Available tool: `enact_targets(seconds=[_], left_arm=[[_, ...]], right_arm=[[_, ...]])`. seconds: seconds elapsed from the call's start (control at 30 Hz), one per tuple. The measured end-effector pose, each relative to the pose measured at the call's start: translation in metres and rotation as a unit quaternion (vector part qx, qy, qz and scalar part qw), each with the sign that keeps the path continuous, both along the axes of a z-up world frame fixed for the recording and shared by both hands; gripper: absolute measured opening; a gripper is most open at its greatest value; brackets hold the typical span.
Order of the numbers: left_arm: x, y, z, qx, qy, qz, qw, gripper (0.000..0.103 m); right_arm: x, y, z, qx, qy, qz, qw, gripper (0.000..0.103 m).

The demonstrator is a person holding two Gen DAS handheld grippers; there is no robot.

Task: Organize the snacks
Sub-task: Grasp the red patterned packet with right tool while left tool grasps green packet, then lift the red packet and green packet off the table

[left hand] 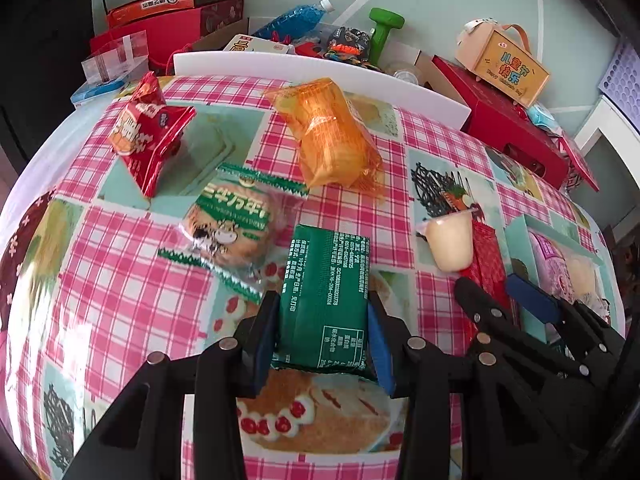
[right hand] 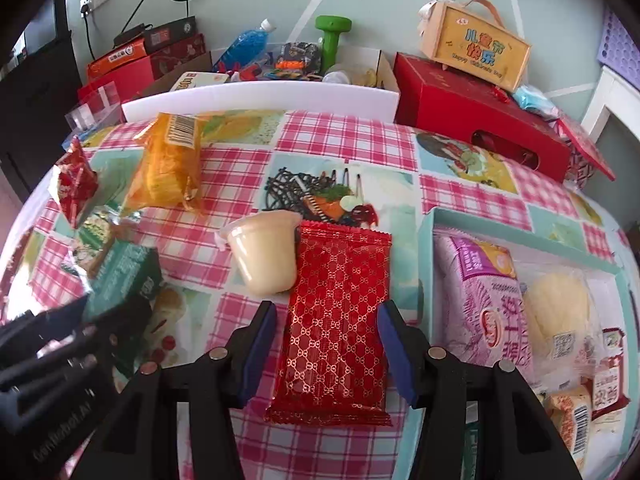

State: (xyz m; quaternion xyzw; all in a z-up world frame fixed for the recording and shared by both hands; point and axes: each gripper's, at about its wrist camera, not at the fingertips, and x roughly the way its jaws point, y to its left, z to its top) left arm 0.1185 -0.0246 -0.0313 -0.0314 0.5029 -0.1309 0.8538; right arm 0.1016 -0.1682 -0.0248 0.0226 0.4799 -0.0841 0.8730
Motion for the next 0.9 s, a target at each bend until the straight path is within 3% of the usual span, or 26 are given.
enact_targets(seconds=[0.23,0.63,0.9], left_arm=[[-0.017,0.013,0.000,-0.004,-0.001,0.000,1.0000,0.043],[-0.020,0.016,0.000,-0.009,0.000,-0.001,1.0000,0.044],[-0.020,0.015,0.000,-0.008,-0.002,0.001,1.0000,0.044]], right_arm=[[-0.013,0.008,0.003,0.024,0.002,0.018,1.000,0.048],[-0.012,0.025,-0.001,-0.030,0.012,0.021,0.999,0.051],[-0.019,0.026,0.000,-0.037,0.001,0.008,0.999,0.049]])
